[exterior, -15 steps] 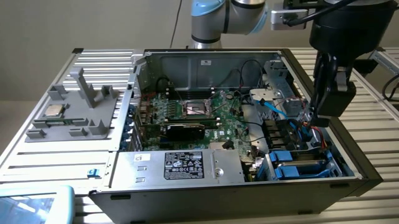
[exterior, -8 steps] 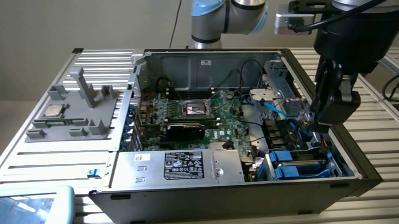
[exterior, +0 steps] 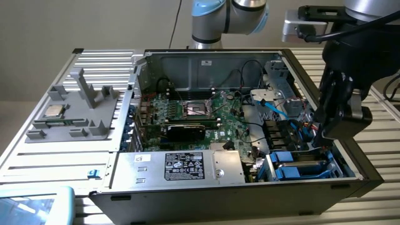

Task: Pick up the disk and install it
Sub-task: 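Insert the first disk wire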

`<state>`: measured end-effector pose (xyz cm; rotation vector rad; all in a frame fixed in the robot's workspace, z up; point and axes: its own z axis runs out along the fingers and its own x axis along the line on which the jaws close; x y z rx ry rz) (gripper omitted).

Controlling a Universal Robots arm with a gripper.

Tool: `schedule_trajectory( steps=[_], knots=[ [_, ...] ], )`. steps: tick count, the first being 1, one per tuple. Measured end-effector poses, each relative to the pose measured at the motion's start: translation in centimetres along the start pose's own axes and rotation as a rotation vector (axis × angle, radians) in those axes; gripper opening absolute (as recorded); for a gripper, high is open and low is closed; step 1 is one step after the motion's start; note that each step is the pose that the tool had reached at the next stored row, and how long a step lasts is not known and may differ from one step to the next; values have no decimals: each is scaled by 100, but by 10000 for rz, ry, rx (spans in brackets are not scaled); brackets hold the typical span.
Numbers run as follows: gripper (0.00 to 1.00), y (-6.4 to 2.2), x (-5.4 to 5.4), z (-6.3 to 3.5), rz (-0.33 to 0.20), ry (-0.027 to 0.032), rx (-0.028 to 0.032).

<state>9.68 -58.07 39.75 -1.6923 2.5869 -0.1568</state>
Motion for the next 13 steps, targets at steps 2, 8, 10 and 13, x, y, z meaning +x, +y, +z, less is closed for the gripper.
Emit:
schedule_trajectory(
  steps=[2,8,10,13],
  knots=[
    [52,-20,46,3,7,-79,-111],
    [52,-53,109,8,-29,-332,-340],
    [52,-66,104,9,-173,-381,-356],
    [52,-83,96,9,-519,-434,-366]
  ],
)
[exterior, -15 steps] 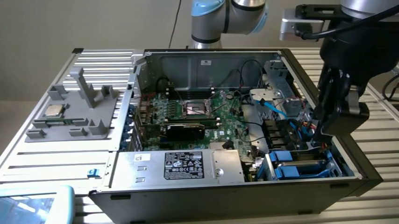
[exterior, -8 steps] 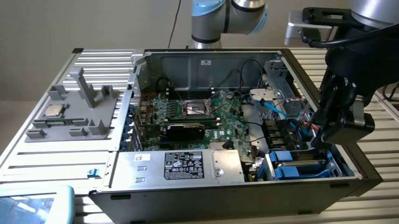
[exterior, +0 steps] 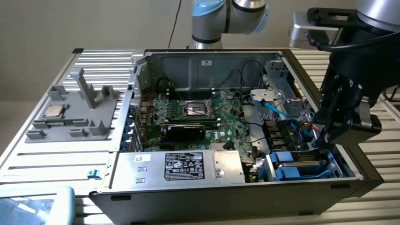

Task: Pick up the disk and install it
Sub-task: 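Insert the first disk wire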

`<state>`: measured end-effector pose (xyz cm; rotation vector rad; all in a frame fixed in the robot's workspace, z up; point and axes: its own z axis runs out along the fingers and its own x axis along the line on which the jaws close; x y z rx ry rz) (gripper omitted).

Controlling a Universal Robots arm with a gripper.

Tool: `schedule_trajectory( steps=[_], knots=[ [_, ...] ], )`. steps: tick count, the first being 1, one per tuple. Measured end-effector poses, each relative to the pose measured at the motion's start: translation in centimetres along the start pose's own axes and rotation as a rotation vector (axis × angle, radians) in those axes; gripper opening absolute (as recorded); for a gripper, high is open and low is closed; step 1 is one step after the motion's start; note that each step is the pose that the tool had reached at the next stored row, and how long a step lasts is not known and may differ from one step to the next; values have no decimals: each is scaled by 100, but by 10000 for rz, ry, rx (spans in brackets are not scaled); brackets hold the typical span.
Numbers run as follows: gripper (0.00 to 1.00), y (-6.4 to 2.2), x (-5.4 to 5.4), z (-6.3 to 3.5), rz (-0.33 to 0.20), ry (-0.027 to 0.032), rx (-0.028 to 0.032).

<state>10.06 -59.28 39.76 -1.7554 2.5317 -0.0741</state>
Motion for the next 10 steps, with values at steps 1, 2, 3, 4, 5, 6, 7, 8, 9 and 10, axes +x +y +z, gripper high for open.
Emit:
schedule_trajectory(
  steps=[1,2,3,4,5,6,7,8,9,10],
  knots=[
    [52,-1,0,2,-109,-12,1],
    [52,-2,0,4,-218,-24,6],
    [52,-5,-1,5,-342,-33,6],
    [52,-6,-2,7,-492,-44,3],
    [52,-7,-2,9,-645,-55,0],
    [52,-8,-2,10,-786,-65,-2],
    [52,-10,-3,11,-907,-74,-4],
    [52,-13,-4,12,-1000,-85,-2],
    [52,-17,-6,12,-1063,-101,5],
    [52,-21,-7,13,-1122,-125,14]
  ],
)
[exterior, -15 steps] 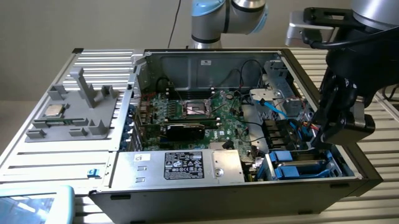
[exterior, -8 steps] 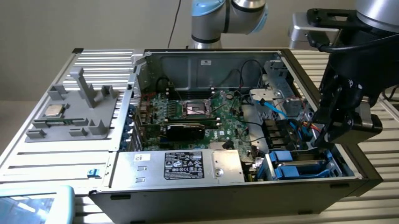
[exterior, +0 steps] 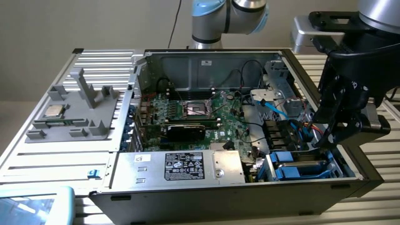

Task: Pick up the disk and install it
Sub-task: 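Insert the first disk wire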

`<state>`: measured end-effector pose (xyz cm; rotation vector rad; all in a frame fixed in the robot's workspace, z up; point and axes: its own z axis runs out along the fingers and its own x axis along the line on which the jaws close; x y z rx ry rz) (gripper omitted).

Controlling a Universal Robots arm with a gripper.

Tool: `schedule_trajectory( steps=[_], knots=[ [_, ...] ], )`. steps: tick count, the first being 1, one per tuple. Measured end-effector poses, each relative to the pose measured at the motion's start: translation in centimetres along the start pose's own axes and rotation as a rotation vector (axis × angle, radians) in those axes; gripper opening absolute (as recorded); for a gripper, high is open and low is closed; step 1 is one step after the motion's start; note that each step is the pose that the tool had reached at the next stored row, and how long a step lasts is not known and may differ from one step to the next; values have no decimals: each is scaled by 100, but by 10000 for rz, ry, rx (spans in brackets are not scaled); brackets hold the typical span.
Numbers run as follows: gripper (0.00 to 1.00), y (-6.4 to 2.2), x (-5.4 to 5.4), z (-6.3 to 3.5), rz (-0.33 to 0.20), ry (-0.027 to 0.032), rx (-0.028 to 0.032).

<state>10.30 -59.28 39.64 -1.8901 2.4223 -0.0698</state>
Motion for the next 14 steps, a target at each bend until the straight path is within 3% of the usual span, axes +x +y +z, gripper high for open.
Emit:
schedule_trajectory(
  steps=[2,6,10,14],
  knots=[
    [52,-10,-2,1,-81,-68,7],
    [52,-30,25,16,-120,-346,-56],
    [52,-58,94,44,-121,-471,-87],
    [43,-90,162,70,-121,-594,-117]
  ],
)
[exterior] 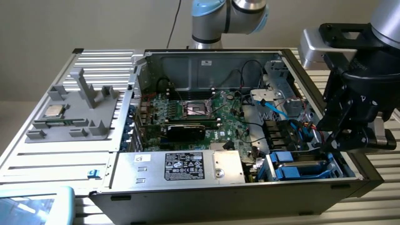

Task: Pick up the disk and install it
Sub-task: 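Insert the first disk wire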

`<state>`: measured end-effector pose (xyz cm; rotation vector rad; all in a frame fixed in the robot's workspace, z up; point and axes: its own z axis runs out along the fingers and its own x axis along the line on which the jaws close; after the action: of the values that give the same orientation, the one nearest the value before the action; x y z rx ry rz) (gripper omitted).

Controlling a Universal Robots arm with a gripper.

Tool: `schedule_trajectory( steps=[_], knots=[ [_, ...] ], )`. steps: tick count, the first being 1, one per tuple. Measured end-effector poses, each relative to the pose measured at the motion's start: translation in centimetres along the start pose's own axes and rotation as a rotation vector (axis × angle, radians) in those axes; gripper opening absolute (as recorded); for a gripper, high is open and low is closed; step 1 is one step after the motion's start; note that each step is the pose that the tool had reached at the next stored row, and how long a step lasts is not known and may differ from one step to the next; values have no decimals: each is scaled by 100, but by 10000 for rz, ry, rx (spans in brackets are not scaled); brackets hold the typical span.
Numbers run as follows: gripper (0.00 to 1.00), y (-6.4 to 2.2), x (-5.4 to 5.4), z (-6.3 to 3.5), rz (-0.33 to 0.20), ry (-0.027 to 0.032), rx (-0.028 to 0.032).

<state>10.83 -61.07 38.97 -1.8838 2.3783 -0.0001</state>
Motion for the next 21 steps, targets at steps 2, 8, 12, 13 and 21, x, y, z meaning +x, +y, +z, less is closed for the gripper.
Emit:
schedule_trajectory(
  steps=[2,8,12,13,21],
  knots=[
    [43,-12,23,12,4,-121,-28],
    [43,-23,41,66,-311,-340,-107],
    [43,-20,46,124,-1006,-381,-176],
    [43,-19,47,140,-1189,-393,-195],
    [43,-36,46,177,-1955,-456,-236]
  ],
)
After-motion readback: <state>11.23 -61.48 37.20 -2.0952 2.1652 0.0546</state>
